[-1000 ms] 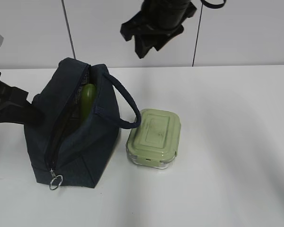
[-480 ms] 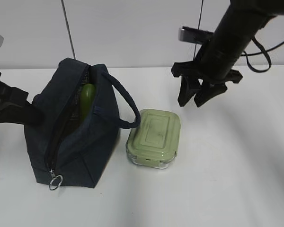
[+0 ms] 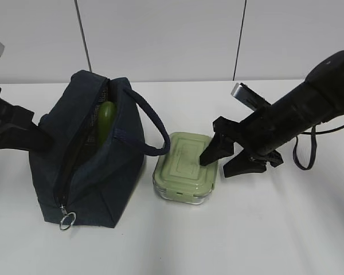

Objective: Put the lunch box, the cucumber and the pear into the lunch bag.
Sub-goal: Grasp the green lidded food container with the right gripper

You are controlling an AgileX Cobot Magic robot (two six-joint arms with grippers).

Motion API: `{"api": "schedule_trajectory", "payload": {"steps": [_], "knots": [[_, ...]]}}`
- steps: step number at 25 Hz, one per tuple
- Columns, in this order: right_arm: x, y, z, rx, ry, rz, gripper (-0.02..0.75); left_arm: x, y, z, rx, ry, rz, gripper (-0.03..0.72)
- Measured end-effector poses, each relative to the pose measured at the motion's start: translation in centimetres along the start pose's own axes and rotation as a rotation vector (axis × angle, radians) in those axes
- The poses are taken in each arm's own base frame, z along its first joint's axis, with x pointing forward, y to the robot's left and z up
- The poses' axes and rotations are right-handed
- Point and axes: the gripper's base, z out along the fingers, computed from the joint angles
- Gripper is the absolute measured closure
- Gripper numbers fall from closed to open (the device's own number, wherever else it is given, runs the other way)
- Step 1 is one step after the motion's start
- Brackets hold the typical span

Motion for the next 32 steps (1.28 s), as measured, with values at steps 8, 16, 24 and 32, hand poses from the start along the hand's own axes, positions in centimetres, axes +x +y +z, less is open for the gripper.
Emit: {"api": "schedule_trajectory", "payload": {"steps": [8,16,24,32], "knots": [[-0.9,-0.2,0.9,-0.069,-0.085,0.013,0.131,0.0,0.0,0.0,-0.001,-0.001,0.000,0.704],[-0.6,-1.5,2.9,-0.101,-0.040,0.039,0.231,0.0,0.0,0.0,-0.001,-0.001,0.000,0.704],[-0.7,-1.3,2.9,-0.140,-0.044,0.066,0.408,0.0,0.0,0.0,0.000,0.000,0.001,0.704],[-1.2,1.1,-0.8,-0.081,-0.130,-0.117,0.409,0.0,0.0,0.0,0.000,0.001,0.001,0.704]]}}
